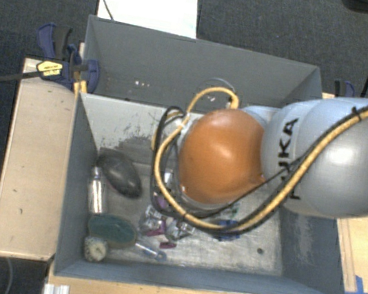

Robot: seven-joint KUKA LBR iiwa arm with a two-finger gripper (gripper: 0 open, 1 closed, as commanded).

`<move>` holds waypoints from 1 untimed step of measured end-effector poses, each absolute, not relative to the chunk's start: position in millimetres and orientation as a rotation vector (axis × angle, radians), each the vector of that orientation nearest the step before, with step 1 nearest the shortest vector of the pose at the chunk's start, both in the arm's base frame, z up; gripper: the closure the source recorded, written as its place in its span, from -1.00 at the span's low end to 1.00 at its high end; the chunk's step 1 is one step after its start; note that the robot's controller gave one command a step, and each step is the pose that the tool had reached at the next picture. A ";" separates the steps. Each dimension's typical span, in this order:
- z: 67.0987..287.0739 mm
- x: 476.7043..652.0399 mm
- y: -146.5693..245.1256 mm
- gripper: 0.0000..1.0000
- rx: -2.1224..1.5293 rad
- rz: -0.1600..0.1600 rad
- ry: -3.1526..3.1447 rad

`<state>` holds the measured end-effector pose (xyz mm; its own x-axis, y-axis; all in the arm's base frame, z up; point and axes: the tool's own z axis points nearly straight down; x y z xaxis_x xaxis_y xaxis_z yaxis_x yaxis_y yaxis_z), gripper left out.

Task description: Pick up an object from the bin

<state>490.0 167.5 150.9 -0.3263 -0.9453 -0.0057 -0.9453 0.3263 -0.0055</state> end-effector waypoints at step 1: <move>160.9 490.2 167.9 1.00 -1.808 0.001 2.564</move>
Offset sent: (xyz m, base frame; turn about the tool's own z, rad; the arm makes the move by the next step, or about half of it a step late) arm 0.0000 -0.0001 0.0097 0.0000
